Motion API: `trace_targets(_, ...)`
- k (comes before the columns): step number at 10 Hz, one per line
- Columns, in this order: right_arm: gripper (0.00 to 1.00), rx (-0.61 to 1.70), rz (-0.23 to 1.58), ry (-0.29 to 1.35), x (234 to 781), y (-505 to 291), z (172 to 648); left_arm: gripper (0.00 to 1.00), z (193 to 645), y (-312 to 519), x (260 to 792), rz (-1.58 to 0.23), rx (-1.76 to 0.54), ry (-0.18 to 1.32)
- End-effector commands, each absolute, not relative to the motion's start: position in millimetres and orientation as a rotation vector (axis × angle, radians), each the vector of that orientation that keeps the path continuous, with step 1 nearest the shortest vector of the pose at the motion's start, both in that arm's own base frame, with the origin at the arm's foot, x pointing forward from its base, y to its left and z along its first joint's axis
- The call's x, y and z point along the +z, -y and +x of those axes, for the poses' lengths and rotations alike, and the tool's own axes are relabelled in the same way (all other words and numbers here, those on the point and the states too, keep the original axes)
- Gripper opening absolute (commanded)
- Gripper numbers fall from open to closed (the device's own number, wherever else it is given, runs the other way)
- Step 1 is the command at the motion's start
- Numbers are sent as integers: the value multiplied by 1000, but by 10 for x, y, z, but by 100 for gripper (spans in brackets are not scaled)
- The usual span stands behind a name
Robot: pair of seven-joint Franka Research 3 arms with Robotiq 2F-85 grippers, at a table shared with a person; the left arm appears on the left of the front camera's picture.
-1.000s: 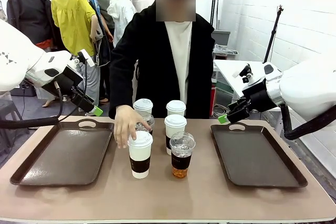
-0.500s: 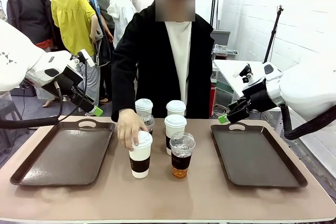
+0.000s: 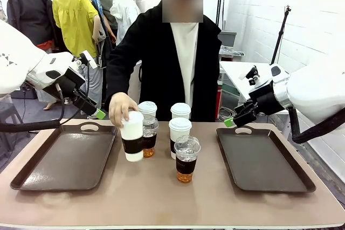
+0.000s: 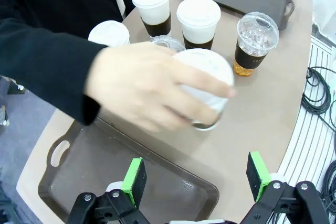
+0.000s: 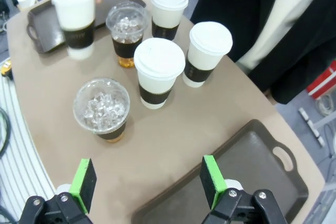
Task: Distribute the coffee onto the tray.
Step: Pick up one iced Americano and place it on the right Handle tray.
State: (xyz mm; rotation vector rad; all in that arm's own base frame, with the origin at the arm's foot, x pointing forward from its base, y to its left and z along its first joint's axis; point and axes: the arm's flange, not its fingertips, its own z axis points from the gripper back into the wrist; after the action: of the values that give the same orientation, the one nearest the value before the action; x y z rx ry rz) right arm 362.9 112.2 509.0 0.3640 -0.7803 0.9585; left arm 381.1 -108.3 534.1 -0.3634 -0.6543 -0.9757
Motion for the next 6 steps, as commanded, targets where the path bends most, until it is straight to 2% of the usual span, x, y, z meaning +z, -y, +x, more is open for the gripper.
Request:
trace_targets(1,100,1055,281,668,5227,-1115,3685,100,3827,1079,5327,-387,-976,654)
trace_targets(4,100,1198,145,434,5330,-1168,3829,100,3827,1079,5327,-387,-976,654)
trace_targets(6,100,1292,87,420,5270,-1242,3903,100,3827,1079,5327,-387,-976,654)
